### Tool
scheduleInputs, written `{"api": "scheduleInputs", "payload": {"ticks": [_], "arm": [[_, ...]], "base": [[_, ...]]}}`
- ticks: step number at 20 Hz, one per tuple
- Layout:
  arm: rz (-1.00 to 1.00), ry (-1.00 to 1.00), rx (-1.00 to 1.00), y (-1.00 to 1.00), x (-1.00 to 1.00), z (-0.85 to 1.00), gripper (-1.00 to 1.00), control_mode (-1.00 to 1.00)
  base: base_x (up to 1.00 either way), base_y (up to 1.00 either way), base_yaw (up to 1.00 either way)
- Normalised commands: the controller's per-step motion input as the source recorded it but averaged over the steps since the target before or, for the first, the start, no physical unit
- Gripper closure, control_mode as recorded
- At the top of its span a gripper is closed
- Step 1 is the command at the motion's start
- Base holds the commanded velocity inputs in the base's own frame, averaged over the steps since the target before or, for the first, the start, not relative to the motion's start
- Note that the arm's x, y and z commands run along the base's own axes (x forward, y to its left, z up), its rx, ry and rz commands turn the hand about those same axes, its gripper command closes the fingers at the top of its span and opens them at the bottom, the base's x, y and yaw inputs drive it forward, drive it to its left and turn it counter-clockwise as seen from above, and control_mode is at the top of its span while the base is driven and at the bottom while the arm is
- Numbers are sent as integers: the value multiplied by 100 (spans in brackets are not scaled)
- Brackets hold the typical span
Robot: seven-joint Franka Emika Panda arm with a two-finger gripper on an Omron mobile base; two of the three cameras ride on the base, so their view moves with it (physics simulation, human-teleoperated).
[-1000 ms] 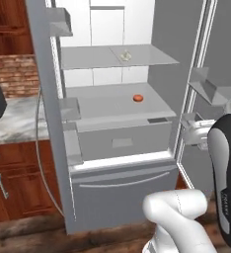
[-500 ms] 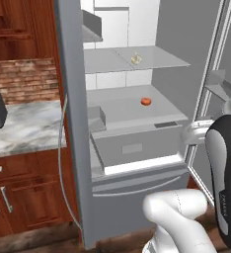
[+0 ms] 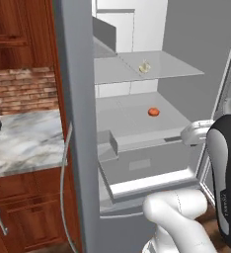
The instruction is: Retrieve the bottle and the shaker from the cabinet and place them next to the mixing bowl on the counter. Then add garlic from the fridge to the mixing bowl.
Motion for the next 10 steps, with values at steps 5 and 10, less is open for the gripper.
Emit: {"api": "scheduleInputs", "payload": {"ticks": [5, 10], "arm": [[0, 0, 0, 0, 0, 0, -100, 100], [0, 0, 0, 0, 0, 0, -100, 100]], "base": [[58, 0, 0], [35, -3, 0]]}}
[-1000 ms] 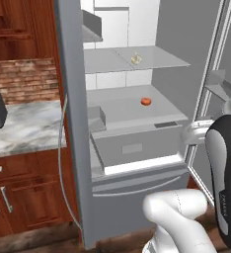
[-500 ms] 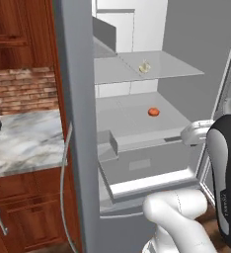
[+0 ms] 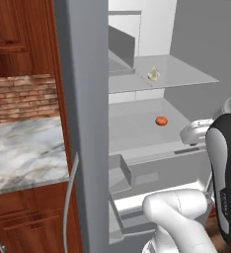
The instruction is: Retrieve the bottle and the shaker from the cabinet and place them next to the mixing bowl on the counter. Then add garlic from the fridge to the mixing bowl.
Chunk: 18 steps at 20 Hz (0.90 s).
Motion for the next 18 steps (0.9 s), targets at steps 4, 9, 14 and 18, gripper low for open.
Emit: {"api": "scheduleInputs", "payload": {"ticks": [4, 9, 14, 18], "arm": [[0, 0, 0, 0, 0, 0, -100, 100], [0, 0, 0, 0, 0, 0, -100, 100], [1, -4, 0, -13, 0, -1, -100, -100], [0, -19, 0, -20, 0, 57, -100, -100]], "base": [[7, -27, 4], [0, -14, 3], [0, 0, 0], [0, 0, 0]]}}
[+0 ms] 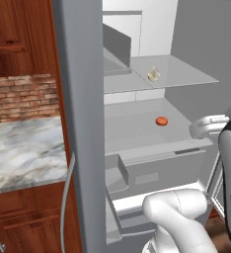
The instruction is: Retrieve the bottle and the shaker from the cabinet and place them next to the mixing bowl on the counter. Then add garlic from the fridge to the mixing bowl.
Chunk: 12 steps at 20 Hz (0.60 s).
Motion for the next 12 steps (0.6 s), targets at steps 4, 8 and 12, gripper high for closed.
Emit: {"api": "scheduleInputs", "payload": {"ticks": [4, 8, 12], "arm": [[0, -16, 0, 0, 0, 85, -100, -100], [0, -16, 0, 0, 1, 67, -100, -100], [0, -14, 0, 0, 16, 38, -100, -100]], "base": [[0, 0, 0], [0, 0, 0], [0, 0, 0]]}}
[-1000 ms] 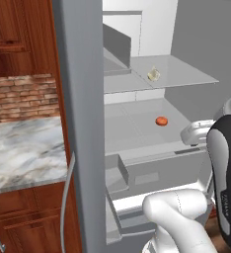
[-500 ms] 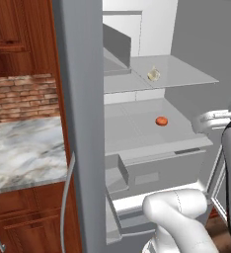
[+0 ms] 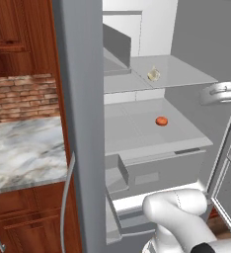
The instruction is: Retrieve the bottle and the shaker from the cabinet and place them next to the mixing bowl on the counter. Then add garlic from the fridge to the mixing bowl.
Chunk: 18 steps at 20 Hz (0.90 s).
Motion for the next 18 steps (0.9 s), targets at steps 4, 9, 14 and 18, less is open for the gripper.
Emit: {"api": "scheduleInputs", "payload": {"ticks": [4, 9, 14, 18], "arm": [[0, -3, 0, 2, 35, 13, -100, -100], [0, 0, 0, 0, 58, 0, -100, -100], [0, 0, 0, 0, 55, -5, -100, -100], [0, 0, 0, 0, 38, -31, -100, -100]], "base": [[0, 0, 0], [0, 0, 0], [0, 0, 0], [0, 0, 0]]}}
